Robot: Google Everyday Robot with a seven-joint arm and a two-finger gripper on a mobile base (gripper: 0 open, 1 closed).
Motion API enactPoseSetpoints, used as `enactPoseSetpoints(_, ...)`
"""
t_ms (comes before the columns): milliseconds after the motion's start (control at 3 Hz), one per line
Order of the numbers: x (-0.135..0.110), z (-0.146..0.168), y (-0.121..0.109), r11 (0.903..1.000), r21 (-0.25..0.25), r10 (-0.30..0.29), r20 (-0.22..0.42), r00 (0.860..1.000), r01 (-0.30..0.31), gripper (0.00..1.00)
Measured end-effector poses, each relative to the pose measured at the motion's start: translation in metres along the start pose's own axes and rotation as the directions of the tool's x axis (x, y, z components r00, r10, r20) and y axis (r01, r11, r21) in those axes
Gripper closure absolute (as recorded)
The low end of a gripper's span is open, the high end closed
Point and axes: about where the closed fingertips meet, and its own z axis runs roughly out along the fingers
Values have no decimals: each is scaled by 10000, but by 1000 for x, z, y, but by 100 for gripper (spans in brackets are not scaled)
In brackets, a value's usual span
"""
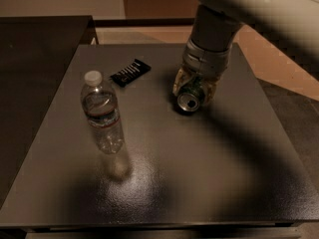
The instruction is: Place green can upright
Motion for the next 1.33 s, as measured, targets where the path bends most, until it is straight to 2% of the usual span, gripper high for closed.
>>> enactPoseSetpoints(333, 6, -27, -17, 9759, 769, 2000, 598, 9780, -2042, 100)
enactPoseSetpoints(667, 4, -55, -30, 9055, 1430, 3761, 1658, 9116, -3996, 100)
enactPoseSetpoints(1000, -7, -65, -38, 7906, 1513, 5287, 3202, 7861, -5934, 100)
enactPoseSetpoints(1333, -12, -65, -44, 6462, 881, 6431, 4720, 6031, -7580, 100)
